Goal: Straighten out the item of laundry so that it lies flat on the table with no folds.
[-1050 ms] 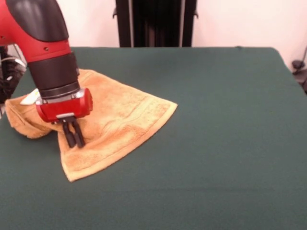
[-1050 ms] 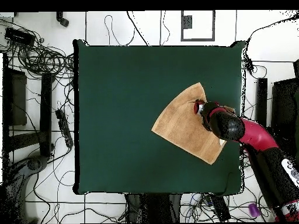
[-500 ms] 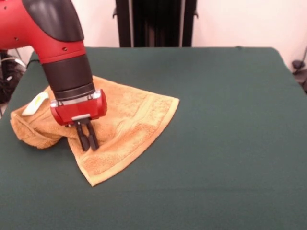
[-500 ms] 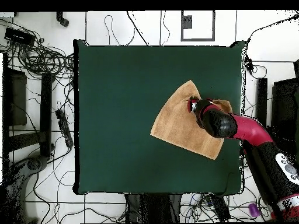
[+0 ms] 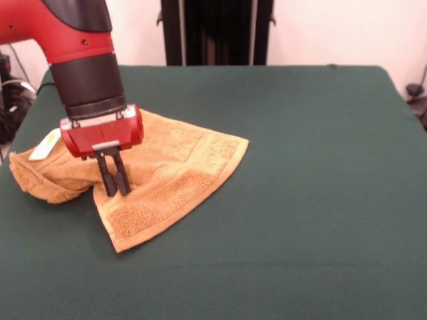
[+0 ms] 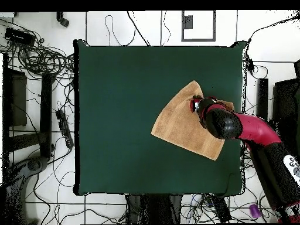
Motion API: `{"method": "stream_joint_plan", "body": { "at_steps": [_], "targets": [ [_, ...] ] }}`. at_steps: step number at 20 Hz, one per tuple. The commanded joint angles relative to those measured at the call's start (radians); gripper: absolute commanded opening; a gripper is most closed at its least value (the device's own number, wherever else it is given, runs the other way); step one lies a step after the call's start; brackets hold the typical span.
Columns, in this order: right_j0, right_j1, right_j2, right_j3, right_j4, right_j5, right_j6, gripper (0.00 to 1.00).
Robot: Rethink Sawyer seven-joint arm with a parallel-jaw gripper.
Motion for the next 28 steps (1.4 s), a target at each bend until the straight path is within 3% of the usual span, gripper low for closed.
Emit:
{"method": "stream_joint_plan", "body": {
  "at_steps": [1,15,23,26,28],
  "targets": [
    [-0.001,0.008,0.17,0.08,-0.033,0.168,-0.299,0.0],
    [-0.04,0.096,0.238,0.069,-0.092,0.187,-0.329,0.0],
    [-0.058,0.143,0.277,0.072,-0.082,0.227,-0.349,0.0],
    [-0.046,0.211,0.226,0.026,-0.014,0.301,-0.266,0.0],
    [-0.031,0.215,0.186,0.001,-0.026,0.276,-0.209,0.0]
  ]
}}
